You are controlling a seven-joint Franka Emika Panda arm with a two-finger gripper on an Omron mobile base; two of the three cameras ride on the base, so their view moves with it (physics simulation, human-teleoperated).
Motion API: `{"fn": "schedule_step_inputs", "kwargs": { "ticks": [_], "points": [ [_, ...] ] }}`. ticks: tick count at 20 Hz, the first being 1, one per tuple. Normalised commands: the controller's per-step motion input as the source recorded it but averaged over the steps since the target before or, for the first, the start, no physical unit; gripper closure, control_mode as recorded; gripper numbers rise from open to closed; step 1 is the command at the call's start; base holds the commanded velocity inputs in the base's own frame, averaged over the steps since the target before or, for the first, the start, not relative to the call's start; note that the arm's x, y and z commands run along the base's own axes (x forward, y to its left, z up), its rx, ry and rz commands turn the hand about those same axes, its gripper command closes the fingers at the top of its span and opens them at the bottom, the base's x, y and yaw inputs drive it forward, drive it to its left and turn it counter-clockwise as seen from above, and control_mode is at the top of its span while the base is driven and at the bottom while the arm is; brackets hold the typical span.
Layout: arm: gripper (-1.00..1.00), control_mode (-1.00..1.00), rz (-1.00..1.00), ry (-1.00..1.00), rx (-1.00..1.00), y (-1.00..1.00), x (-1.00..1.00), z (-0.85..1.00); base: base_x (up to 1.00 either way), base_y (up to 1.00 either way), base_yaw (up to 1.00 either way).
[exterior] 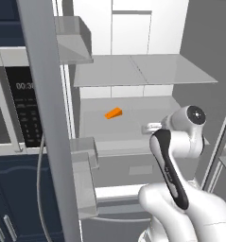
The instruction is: Take the cheese, chicken drumstick, and lime from the fridge and place them on the plate on the dining counter to create an appetizer plate.
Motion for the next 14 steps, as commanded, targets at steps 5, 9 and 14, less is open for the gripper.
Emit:
{"fn": "schedule_step_inputs", "kwargs": {
  "ticks": [5,9,14],
  "points": [
    [-1.00,-1.00,0.00,0.00,0.00,0.13,0.24,0.11,0.00,0.00,0.00],
    [-1.00,-1.00,0.00,0.00,0.01,0.14,0.12,-0.08,0.00,0.00,0.00],
    [-1.00,-1.00,0.00,-0.06,0.07,0.07,0.09,-0.04,0.00,0.00,0.00]
  ]
}}
